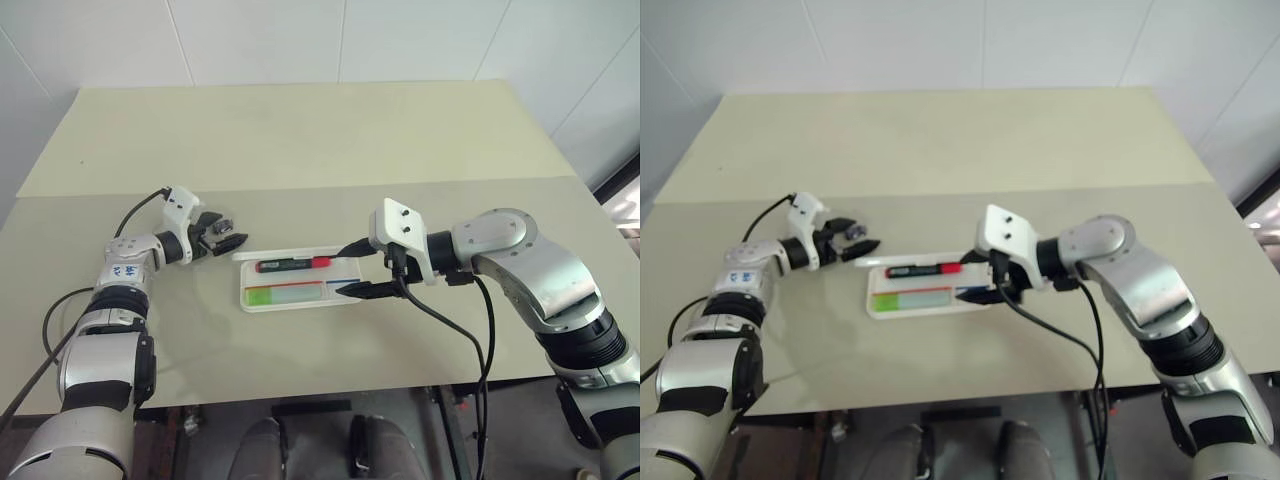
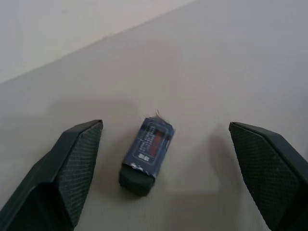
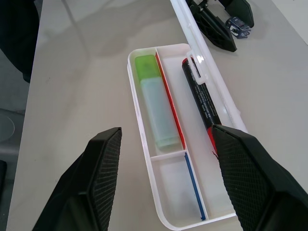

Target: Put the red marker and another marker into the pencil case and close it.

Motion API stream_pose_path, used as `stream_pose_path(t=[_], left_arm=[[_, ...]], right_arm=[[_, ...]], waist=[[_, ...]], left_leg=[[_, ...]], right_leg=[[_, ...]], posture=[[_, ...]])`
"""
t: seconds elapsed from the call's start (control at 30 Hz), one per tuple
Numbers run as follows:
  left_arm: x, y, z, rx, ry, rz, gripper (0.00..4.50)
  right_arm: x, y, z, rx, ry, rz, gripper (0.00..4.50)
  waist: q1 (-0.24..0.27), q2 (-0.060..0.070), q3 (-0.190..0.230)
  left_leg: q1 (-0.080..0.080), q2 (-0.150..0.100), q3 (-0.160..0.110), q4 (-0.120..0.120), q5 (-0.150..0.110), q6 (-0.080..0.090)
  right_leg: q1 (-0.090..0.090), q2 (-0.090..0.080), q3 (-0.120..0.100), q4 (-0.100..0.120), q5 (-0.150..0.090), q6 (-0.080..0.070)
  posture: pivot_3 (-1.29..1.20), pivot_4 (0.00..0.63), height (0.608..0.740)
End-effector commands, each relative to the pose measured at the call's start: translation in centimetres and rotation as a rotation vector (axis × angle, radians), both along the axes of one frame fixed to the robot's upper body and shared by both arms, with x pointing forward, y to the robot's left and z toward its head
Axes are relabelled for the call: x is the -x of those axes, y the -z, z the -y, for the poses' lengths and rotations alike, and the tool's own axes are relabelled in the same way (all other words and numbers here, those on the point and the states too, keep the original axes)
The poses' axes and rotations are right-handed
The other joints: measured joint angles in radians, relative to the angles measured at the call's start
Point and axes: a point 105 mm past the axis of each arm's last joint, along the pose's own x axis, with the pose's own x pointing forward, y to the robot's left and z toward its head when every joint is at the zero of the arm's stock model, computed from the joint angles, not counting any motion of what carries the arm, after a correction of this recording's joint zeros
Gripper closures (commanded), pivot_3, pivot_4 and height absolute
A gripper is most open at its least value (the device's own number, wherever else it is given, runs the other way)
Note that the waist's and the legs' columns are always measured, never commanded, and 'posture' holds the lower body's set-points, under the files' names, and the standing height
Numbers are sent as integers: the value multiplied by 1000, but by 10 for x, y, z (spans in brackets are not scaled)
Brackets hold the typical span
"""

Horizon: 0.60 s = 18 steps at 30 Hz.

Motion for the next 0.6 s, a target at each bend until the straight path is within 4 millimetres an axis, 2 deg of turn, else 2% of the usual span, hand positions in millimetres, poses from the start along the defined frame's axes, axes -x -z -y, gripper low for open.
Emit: stream_pose_path(t=[0.03,0.17,0.33,0.4,0.47,0.6], left_arm=[[2,3,0,-77,32,-4,25],[6,8,-7,-105,31,-17,25],[9,12,-13,-128,25,-28,25],[9,12,-13,-124,24,-28,25],[9,13,-12,-123,25,-29,25],[11,19,-10,-122,34,-39,25]], right_arm=[[5,-12,0,-27,-11,42,1351],[8,-21,-4,-58,-39,33,1351],[17,-69,-8,-167,-122,-28,1351],[18,-80,-7,-182,-139,-43,1351],[18,-87,-6,-188,-145,-52,1351],[7,-84,-6,-153,-113,-25,1351]], waist=[[0,0,0],[0,0,0],[-6,0,0],[-3,0,0],[-3,-1,0],[-4,-1,0]], left_leg=[[0,0,0,0,0,0],[0,0,0,0,0,0],[1,1,1,0,0,0],[1,2,1,0,0,-1],[1,3,2,0,-1,-1],[2,3,4,1,-2,0]], right_leg=[[0,0,0,0,0,0],[0,0,0,0,0,0],[0,0,0,1,0,0],[0,1,0,1,0,0],[0,1,0,1,0,0],[0,1,0,1,0,0]], posture=[[0,150,740],[0,150,740],[0,150,740],[0,150,740],[0,150,740],[0,150,740]])
